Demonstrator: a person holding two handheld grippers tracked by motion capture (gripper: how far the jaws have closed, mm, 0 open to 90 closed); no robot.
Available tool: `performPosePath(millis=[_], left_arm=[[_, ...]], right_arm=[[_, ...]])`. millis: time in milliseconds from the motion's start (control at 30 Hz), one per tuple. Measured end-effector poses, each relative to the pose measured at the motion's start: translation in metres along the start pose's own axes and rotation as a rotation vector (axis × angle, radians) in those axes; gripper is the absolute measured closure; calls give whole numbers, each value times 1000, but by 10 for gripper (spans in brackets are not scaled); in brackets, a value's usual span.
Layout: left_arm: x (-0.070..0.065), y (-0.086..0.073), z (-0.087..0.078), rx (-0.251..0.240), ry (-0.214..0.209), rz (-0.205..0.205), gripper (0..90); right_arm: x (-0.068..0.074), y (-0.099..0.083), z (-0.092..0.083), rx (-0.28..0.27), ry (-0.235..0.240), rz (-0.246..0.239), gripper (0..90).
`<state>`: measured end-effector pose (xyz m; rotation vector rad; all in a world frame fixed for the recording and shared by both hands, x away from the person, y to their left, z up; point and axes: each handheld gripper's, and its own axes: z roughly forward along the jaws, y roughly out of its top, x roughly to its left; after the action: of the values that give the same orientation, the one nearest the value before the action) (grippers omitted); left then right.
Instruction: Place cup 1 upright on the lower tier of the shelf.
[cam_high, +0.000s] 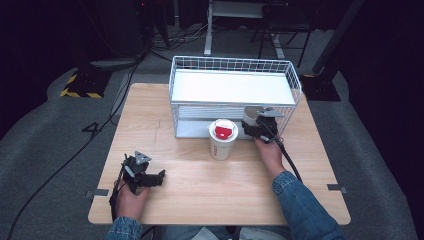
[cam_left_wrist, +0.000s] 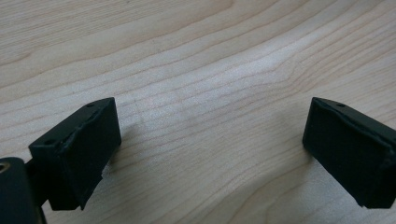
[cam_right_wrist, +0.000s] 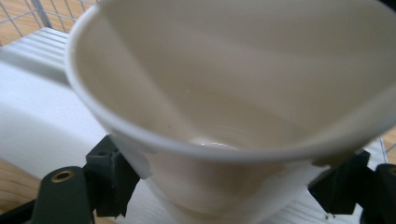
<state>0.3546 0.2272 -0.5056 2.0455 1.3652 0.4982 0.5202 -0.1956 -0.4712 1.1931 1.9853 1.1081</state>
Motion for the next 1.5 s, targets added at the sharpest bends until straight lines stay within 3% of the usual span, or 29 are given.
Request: performPosePath(millis=[333,367,767,1100,1267,1333,1500], left_arm=[[0,0,0,0,0,0,48],[0,0,0,0,-1,-1,47],[0,0,0,1,-2,-1,47],[1,1,0,3,-6,5,45],[1,1,1,2,-2,2,45],[2,2,1,2,-2,5,45],[2,2,1,2,-2,5,45]], right_arm=[[-3,-2,4,3,3,3,215],[-5,-3,5,2,6,2,146],[-3,-3,0,13,-26,34,145],[-4,-1,-15,21,-56,21,131],[-5,-5,-29,-17,-23,17,131],[-5,-6,-35,3,-43,14,131],[-5,-5,-44,13,-37,15,131]])
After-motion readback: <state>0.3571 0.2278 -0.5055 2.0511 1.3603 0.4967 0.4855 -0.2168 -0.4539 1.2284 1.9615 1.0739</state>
